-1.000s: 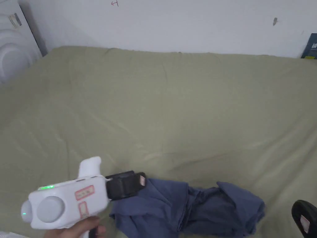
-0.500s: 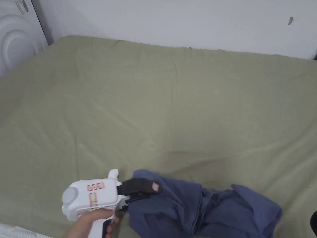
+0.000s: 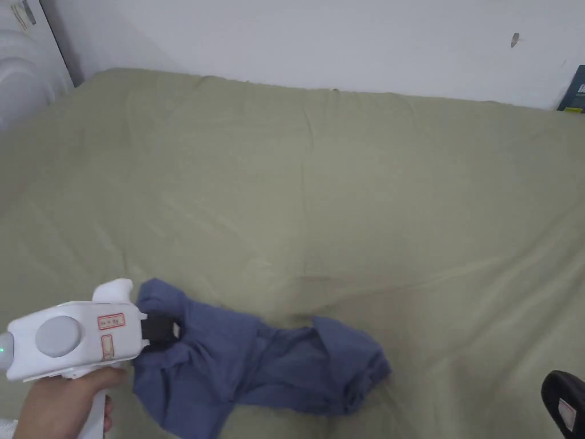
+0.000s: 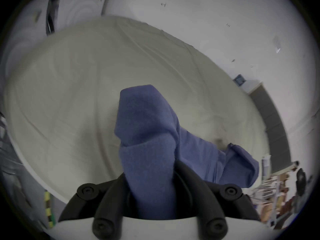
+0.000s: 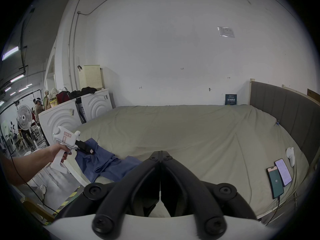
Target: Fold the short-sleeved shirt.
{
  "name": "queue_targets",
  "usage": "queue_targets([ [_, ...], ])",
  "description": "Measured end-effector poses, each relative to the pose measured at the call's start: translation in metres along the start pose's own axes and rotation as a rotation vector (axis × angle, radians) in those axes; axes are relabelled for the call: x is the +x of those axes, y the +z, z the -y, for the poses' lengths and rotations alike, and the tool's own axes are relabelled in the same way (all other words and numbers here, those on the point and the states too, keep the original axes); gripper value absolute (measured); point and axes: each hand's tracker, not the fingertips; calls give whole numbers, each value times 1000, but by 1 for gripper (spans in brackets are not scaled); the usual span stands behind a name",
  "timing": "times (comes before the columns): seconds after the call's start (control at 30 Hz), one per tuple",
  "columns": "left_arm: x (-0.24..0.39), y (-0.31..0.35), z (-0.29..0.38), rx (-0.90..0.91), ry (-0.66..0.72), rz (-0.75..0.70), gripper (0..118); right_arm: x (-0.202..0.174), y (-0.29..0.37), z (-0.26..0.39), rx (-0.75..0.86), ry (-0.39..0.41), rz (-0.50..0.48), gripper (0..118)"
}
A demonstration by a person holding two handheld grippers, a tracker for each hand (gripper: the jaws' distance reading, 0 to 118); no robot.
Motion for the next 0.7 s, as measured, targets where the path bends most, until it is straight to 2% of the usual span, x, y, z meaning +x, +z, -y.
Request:
queue_targets([
  [0.07, 19, 20, 3, 17, -30, -44, 10, -1, 1, 2, 1, 2, -6, 1],
  [0.13, 47, 28, 5, 59, -128, 6, 10, -2, 1, 4, 1, 4, -9, 1],
  [0.2, 114, 34, 34, 97, -211, -4, 10, -2, 1, 5, 0, -2, -13, 1],
  [0.27, 159, 26, 55, 100, -273, 86, 10, -1, 4, 6, 9, -4, -8, 1],
  [0.3, 190, 13, 74, 90, -301, 87, 10, 0, 6, 6, 16, -8, -7, 1],
  [0.4, 236, -37, 112, 33, -453, -104, 10, 6, 13, 6, 27, -25, -3, 1],
  [0.43, 247, -57, 125, 48, -456, -144, 12, 8, 15, 6, 32, -30, 3, 1],
  [0.47, 248, -67, 129, 59, -436, -149, 19, 10, 18, 5, 39, -35, 10, 1],
  [0.5, 248, -69, 129, 72, -413, -99, 39, 12, 20, 4, 40, -35, 17, 1],
  [0.53, 245, -65, 125, 69, -376, -57, 63, 14, 21, 3, 41, -32, 24, 1],
  [0.6, 236, -17, 102, 66, -162, 209, 90, 17, 26, 3, 61, -23, 37, 1],
  [0.63, 223, 10, 91, 103, -76, 318, 118, 20, 26, 2, 62, -27, 33, 1],
  [0.67, 216, 34, 83, 185, -50, 377, 118, 21, 25, 2, 61, -31, 31, 1],
  [0.7, 204, 57, 68, 241, -65, 357, 118, 22, 25, 3, 63, -34, 32, 1],
])
